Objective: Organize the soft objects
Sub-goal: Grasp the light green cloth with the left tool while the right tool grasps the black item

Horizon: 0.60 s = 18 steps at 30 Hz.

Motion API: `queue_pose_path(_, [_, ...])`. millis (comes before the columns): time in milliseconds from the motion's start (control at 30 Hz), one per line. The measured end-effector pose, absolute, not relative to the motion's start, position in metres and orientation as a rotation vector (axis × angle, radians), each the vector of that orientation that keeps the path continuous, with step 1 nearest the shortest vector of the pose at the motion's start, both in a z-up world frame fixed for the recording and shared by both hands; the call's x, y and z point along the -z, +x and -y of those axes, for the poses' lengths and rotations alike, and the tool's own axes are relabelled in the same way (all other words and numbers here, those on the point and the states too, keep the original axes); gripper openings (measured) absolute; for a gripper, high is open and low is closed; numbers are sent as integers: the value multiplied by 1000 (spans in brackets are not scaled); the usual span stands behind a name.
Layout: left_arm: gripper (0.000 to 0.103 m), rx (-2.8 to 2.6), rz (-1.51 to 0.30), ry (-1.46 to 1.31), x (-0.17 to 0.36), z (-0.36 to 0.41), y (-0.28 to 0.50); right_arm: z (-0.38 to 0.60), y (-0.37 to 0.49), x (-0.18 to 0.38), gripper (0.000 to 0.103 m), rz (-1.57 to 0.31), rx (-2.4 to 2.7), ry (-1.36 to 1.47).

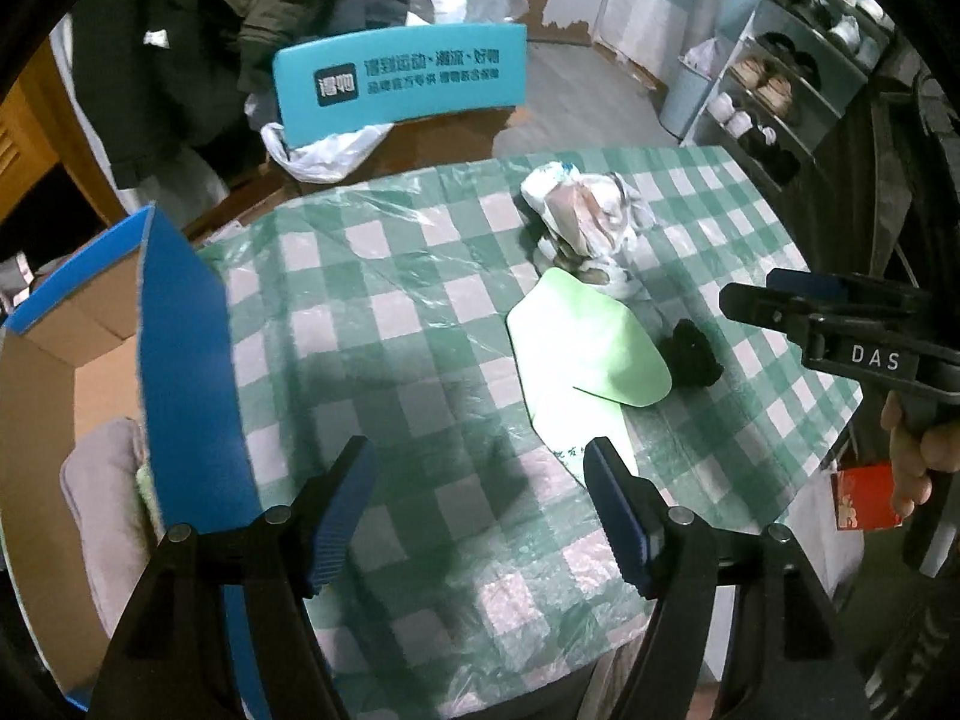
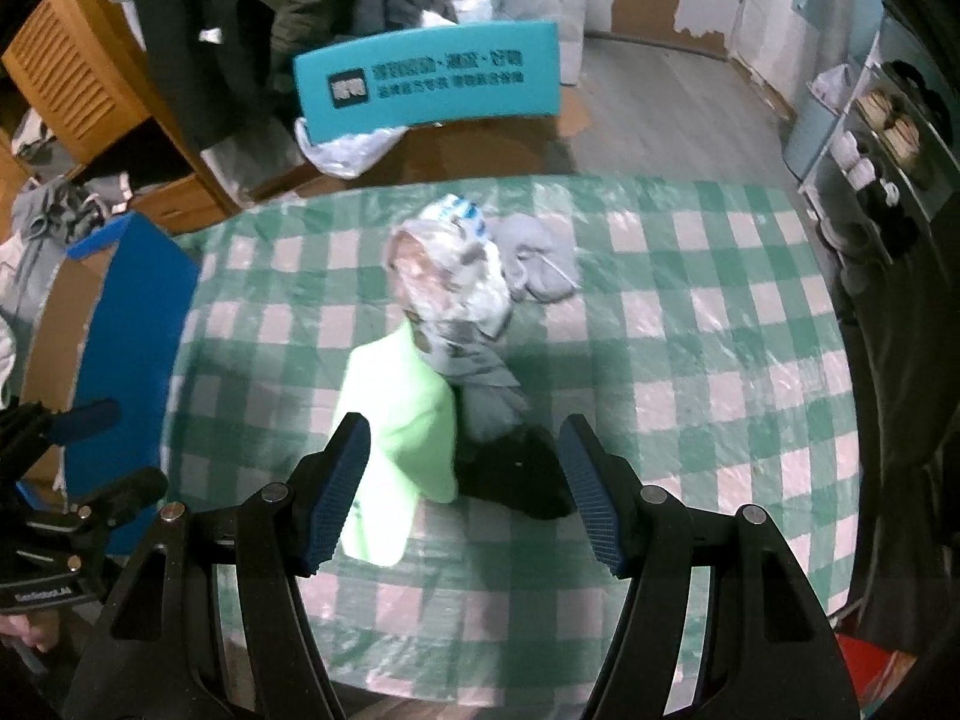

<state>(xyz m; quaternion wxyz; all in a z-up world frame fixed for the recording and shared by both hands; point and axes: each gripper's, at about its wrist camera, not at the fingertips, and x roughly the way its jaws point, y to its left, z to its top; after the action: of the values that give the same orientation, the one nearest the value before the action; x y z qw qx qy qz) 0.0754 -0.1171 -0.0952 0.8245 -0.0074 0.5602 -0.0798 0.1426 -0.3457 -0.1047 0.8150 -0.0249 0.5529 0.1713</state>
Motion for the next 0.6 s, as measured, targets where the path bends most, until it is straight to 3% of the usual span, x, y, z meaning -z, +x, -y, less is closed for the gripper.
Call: queue_pose_path(600, [76,210,-1282,2,144,150,108,359,157,166,65,-1269,-351,-72])
